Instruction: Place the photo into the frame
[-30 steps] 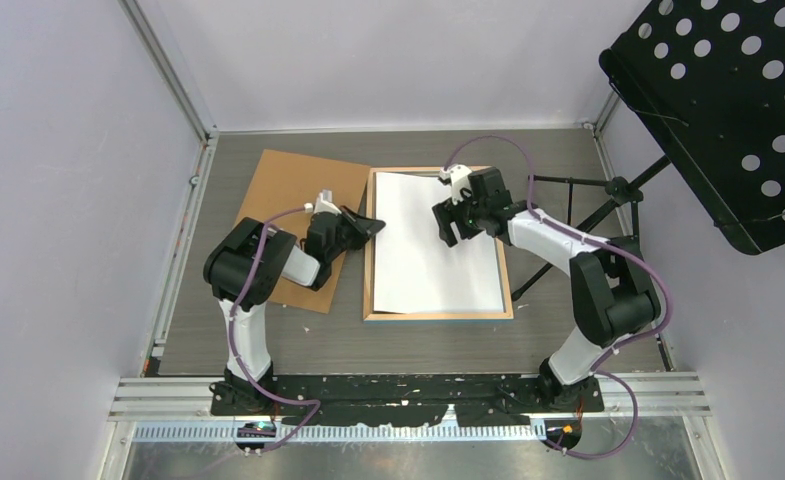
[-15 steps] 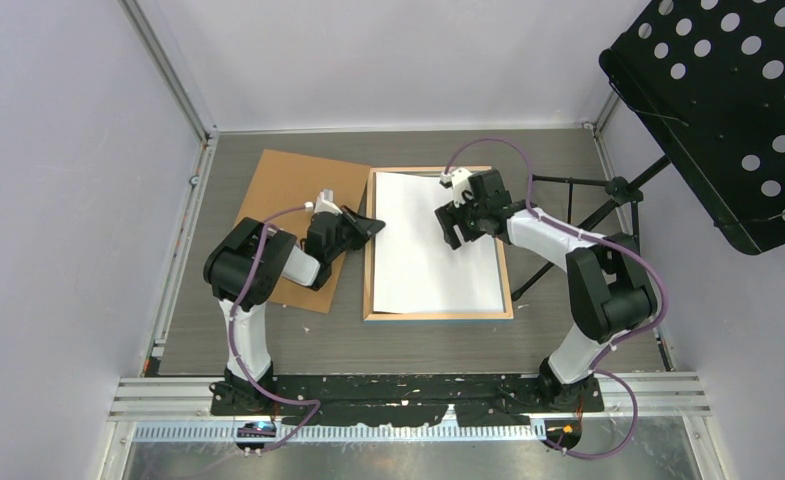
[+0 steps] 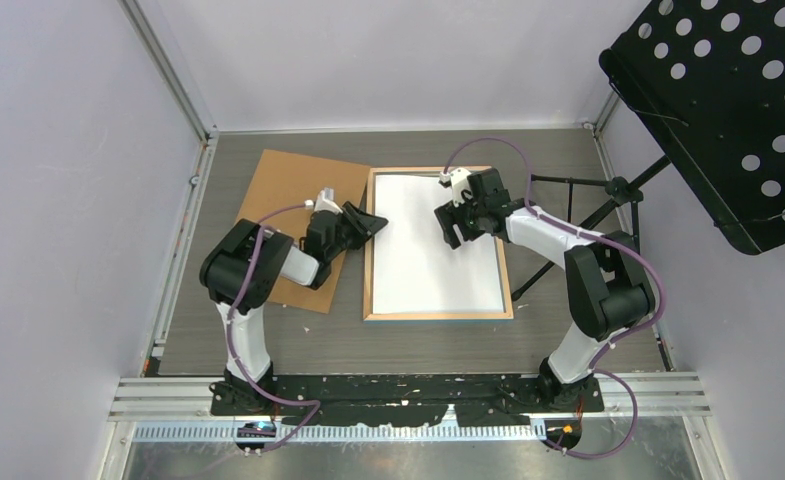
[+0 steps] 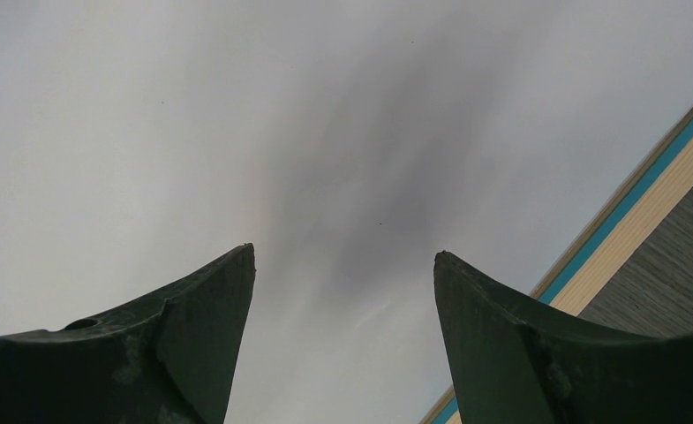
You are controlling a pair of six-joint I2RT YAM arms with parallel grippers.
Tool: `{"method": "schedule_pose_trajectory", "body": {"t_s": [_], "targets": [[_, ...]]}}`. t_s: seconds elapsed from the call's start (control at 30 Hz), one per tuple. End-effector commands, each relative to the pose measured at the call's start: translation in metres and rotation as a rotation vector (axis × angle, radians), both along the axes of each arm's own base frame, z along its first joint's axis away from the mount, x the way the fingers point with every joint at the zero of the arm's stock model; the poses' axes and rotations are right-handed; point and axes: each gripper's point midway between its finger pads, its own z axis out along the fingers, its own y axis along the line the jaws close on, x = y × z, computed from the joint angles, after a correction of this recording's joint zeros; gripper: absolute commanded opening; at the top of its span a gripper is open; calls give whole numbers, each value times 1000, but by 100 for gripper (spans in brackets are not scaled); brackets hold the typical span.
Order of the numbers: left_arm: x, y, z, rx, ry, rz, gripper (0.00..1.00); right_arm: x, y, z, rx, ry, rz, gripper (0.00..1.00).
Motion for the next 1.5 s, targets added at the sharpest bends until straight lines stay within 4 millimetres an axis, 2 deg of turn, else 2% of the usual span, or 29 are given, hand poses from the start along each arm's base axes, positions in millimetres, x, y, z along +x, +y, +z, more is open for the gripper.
{"method": "schedule_pose_trajectory", "body": {"t_s": [0.0,0.23,0.53,0.63,0.83,1.0,1.27,1.47], "targets": [[5,-1,35,-3,-95,-8,42,13,7,18,21,-49,6,80],[2,0,45,42,-106,-31,55,13,10,22,27,-54,12,80],[-2,10,52,123,-98,-28,71,11,12,28,36,-64,17,80],[-2,13,59,152,-114,-30,80,10,13,30,40,-68,23,80],[-5,20,78,232,-175,-49,89,9,18,31,45,-74,42,80],[-9,31,95,341,-248,-80,91,9,22,29,35,-78,61,80],[-21,61,128,470,-354,-145,91,7,29,17,-13,-71,102,80],[-38,77,162,605,-469,-196,91,7,36,10,-42,-52,118,79]]}}
